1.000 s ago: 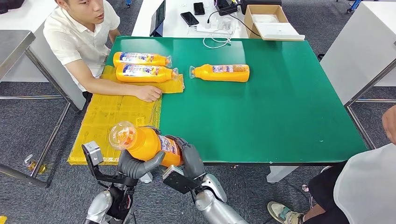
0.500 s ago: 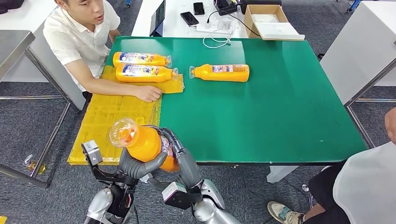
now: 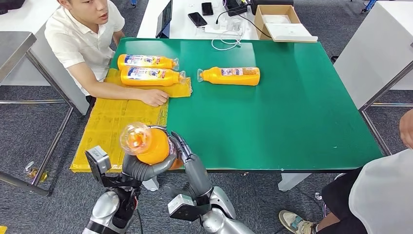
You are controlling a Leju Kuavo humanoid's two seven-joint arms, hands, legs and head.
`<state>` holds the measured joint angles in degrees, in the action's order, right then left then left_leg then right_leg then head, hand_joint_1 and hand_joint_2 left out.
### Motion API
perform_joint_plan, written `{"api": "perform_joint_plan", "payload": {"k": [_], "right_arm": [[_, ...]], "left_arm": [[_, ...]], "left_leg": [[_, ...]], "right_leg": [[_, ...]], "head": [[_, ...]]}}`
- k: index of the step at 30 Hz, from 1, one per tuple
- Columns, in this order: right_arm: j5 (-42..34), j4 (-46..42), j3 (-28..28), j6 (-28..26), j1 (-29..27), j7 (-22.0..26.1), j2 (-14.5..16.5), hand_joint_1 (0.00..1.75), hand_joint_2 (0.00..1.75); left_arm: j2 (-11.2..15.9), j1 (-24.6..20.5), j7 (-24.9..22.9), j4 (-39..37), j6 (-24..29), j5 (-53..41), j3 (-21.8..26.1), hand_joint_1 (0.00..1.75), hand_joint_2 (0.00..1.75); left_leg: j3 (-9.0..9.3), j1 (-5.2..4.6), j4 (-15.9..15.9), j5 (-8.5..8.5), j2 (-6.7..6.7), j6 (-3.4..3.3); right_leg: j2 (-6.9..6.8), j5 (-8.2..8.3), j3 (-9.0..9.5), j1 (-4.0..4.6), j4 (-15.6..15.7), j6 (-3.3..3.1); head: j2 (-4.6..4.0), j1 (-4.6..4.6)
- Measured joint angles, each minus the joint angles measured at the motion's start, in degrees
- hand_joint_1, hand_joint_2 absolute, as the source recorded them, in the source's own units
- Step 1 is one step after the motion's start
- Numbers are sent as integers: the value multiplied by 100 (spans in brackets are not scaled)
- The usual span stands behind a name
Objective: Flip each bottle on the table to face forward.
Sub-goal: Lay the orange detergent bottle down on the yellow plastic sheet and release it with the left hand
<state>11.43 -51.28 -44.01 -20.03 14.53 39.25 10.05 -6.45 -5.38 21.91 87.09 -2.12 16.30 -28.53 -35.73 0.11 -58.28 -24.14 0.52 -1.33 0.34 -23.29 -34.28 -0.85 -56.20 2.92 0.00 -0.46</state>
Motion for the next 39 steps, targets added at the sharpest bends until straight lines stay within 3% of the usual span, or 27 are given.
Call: {"api": "perform_joint_plan", "payload": {"k": [3,7,12,17,19,23,25,32,39], "right_arm": [[8,0,-153,-108,-61,22,-39,0,0],[10,-1,-317,-212,-192,65,-75,0,0],[-44,-2,-378,-297,-281,90,-86,0,0],[-103,-3,-379,-307,-328,90,-117,0,0],[-114,-19,-379,-303,-347,90,-138,0,0],[-113,-104,-377,-269,-358,90,-163,0,0],[-102,-142,-378,-253,-356,91,-161,0,0],[-97,-228,-402,-235,-351,91,-157,0,0],[-113,-411,-553,-206,-330,92,-82,0,0]], "left_arm": [[101,-95,176,38,667,-923,86,175,175],[204,-181,180,68,865,-1332,233,175,175],[308,-206,86,51,769,-1363,418,175,175],[468,-274,-69,-50,186,-965,663,175,175],[521,-333,-21,-110,496,-1507,735,175,175],[575,-656,-114,-398,1837,-3883,741,175,175],[584,-834,-210,-599,2212,-4580,720,175,175],[579,-1261,-573,-1223,2561,-5350,650,175,175],[401,-2158,-1040,-2955,3235,-6371,607,175,175]], "left_leg": [[0,1,0,0,2,0],[-2,1,0,0,2,0],[-2,0,0,0,4,0],[-2,0,0,1,3,0],[-1,0,0,1,3,0],[-1,1,0,3,9,0],[-1,1,0,4,6,0],[-2,0,0,4,7,0],[-1,0,0,10,5,1]], "right_leg": [[0,0,0,1,0,0],[0,-1,-1,1,-1,-1],[0,-1,-1,0,0,-1],[0,0,-1,0,0,-1],[0,0,-1,0,0,0],[-3,0,1,0,-1,0],[-2,1,2,0,-2,0],[-2,2,0,-1,0,0],[-2,4,3,0,-3,1]], "head": [[0,-1],[0,0],[0,1],[0,1],[0,1],[0,1],[0,1],[0,1],[0,0]]}}
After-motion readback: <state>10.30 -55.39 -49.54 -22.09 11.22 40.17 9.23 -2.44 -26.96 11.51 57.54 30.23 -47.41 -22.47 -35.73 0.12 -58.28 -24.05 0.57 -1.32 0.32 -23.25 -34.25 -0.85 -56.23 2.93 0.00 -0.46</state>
